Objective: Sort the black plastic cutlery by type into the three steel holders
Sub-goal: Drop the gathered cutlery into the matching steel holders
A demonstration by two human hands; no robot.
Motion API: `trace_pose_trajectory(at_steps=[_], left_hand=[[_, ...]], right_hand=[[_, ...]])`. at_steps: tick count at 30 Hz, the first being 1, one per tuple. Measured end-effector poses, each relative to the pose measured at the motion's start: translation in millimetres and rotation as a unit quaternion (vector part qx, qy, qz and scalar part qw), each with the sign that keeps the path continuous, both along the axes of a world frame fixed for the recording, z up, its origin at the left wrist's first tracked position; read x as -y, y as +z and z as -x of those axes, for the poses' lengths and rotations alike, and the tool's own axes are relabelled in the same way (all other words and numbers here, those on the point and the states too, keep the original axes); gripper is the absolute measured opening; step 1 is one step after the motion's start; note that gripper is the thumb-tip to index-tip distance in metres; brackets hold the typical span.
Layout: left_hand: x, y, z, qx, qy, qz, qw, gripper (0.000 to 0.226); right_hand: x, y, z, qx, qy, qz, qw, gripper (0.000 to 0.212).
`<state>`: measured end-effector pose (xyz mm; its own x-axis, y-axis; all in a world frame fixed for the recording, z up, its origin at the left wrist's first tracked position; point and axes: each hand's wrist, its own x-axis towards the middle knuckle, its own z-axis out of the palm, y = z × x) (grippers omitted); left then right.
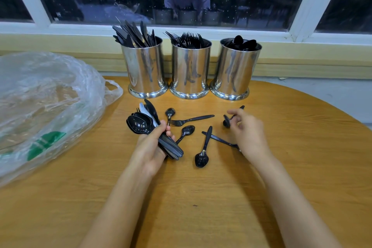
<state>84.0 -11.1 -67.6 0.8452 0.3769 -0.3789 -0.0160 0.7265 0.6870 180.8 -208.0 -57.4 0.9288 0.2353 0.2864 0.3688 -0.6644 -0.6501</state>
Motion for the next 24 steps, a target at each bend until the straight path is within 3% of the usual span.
trace_pose_trajectory(at_steps=[4, 7, 10, 13, 18, 22, 24], left_hand=[[0.7, -0.3, 0.1, 0.001, -0.007, 0.000, 1.000, 0.002], [1.4, 0.6, 0.4, -0.002, -0.008, 0.000, 1.000, 0.004], [3.2, 2.6, 2.1, -0.005, -0.016, 0.002, 1.000, 0.010], [5.2, 5.4, 3.8, -0.004, -0.026, -0.007, 1.000, 0.013], [8.5, 7.1, 3.5, 0.002, -0.035, -0.036, 0.999, 0.023], [8.4, 9.5, 3.5, 0.031, -0.043, -0.033, 0.998, 0.024], [4.1, 8.8, 2.9, 0.035, -0.040, -0.019, 0.998, 0.024]], right_hand=[[5.8, 14.1, 1.7, -0.035, 0.023, -0.223, 0.974, 0.036], [0.9, 19.8, 9.2, -0.065, 0.037, -0.346, 0.935, 0.024], [-5.0, 19.4, 16.9, -0.136, 0.038, -0.448, 0.883, 0.008], [-11.2, 17.3, 27.2, -0.203, 0.047, -0.508, 0.836, 0.011], [-34.4, 9.6, 47.3, -0.153, 0.111, -0.467, 0.864, 0.013], [-45.3, -6.3, 53.4, -0.056, 0.207, -0.339, 0.916, 0.014], [-44.6, -10.1, 54.6, -0.041, 0.261, -0.281, 0.923, 0.012]])
